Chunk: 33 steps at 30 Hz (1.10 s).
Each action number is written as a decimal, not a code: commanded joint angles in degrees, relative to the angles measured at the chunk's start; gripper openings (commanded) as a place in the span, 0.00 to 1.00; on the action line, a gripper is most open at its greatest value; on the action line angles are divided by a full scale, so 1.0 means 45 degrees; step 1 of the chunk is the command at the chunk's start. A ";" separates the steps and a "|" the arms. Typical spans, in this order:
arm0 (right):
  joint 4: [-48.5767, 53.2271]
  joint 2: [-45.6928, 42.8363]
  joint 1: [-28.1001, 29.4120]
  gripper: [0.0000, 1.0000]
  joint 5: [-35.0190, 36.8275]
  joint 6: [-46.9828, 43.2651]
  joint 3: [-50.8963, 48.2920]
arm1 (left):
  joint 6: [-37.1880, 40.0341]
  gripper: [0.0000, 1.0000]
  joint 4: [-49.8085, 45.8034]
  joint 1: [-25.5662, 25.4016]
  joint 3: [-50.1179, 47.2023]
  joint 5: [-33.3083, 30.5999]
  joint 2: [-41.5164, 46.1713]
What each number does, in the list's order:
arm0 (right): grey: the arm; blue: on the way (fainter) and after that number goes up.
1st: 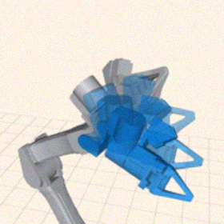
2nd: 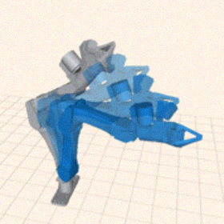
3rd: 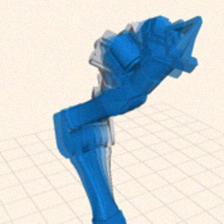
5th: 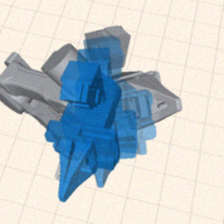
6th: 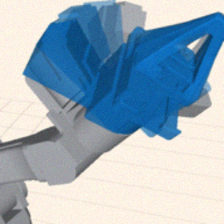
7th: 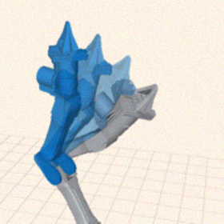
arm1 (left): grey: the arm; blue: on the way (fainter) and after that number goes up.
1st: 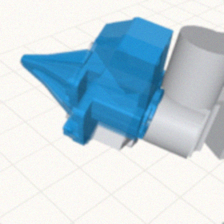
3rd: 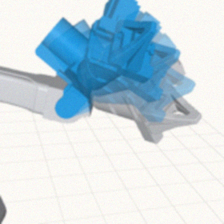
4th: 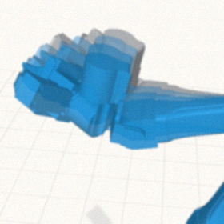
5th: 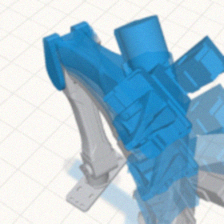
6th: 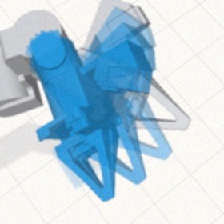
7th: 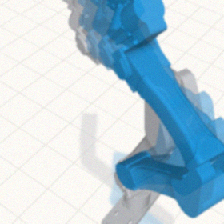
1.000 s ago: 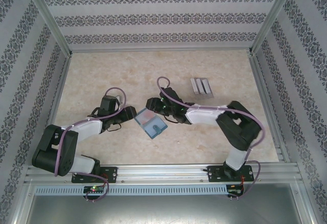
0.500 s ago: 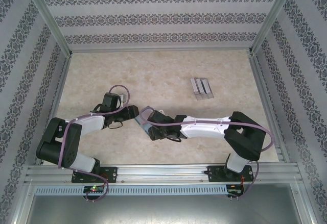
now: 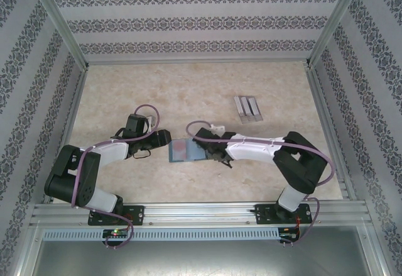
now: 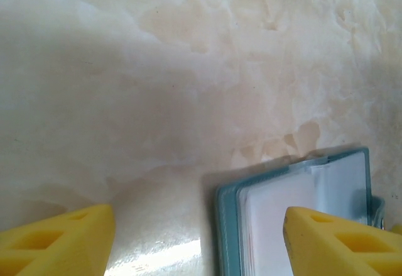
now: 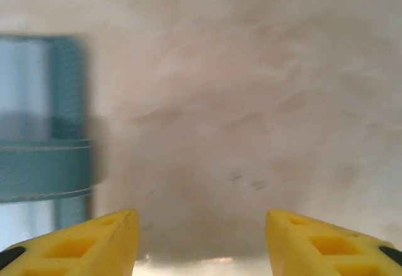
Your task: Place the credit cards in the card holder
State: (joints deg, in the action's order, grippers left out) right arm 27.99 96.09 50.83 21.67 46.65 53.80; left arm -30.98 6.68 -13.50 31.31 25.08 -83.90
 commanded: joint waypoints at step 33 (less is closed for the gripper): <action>0.3071 0.2476 -0.6293 0.70 -0.0345 -0.8546 0.7144 | 0.0771 0.73 -0.0892 -0.0093 -0.0207 -0.1990 0.1062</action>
State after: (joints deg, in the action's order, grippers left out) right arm 38.76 105.62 22.35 18.57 10.46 83.09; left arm -29.08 5.15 -13.87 30.52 17.50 -80.07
